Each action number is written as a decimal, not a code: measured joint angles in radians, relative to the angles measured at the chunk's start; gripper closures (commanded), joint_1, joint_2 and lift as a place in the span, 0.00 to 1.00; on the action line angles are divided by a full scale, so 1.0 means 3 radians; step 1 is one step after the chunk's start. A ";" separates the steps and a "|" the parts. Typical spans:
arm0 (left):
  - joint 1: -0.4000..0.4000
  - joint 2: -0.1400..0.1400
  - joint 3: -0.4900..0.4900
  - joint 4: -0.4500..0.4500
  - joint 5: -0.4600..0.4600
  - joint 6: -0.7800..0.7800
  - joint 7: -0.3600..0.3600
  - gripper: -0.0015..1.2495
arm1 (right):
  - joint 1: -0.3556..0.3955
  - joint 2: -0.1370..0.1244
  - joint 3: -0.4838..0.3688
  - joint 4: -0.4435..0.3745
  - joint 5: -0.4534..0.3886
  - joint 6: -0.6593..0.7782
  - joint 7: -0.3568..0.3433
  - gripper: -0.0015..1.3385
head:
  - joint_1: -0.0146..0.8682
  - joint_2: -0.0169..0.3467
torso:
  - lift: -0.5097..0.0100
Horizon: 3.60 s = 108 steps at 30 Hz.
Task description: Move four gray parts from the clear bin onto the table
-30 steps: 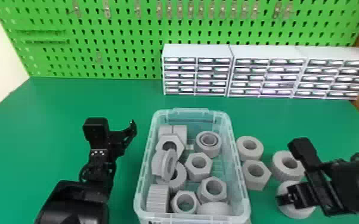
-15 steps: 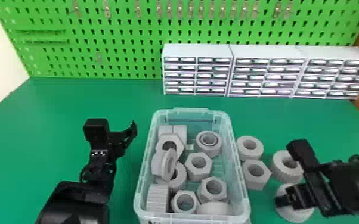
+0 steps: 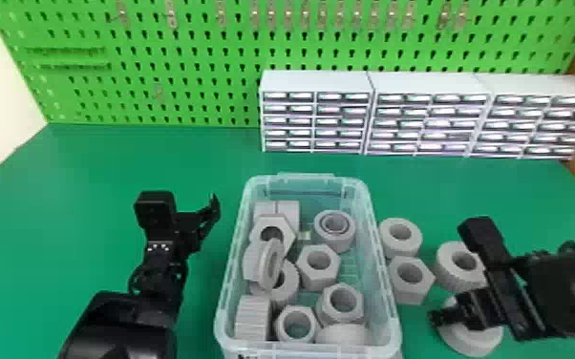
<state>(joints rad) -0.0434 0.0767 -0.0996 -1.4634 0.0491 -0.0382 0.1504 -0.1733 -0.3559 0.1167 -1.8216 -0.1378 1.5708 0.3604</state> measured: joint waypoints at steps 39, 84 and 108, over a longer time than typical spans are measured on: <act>-0.0019 0.0000 -0.0031 0.0011 -0.0032 0.0005 0.0001 0.15 | -0.0279 0.0046 -0.0278 -0.0495 -0.0193 0.0000 0.0000 0.31 | 0.80 0.24 | 0.88; -0.0110 -0.0031 -0.0163 0.0104 -0.0016 0.0002 0.0000 0.15 | -0.0151 0.0573 -0.1066 -0.0365 -0.0061 -0.2543 0.0000 0.31 | 0.80 0.24 | 0.88; -0.0175 -0.0031 -0.0246 0.0000 0.0081 -0.0117 -0.0001 0.15 | 0.0346 0.0702 -0.0799 -0.0034 -0.0128 -0.4270 -0.0006 0.32 | 0.80 0.24 | 0.88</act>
<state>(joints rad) -0.0958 0.0675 -0.1734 -1.4636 0.0733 -0.0732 0.1503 -0.0695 -0.1453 -0.1229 -1.8317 -0.1762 0.2898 0.3587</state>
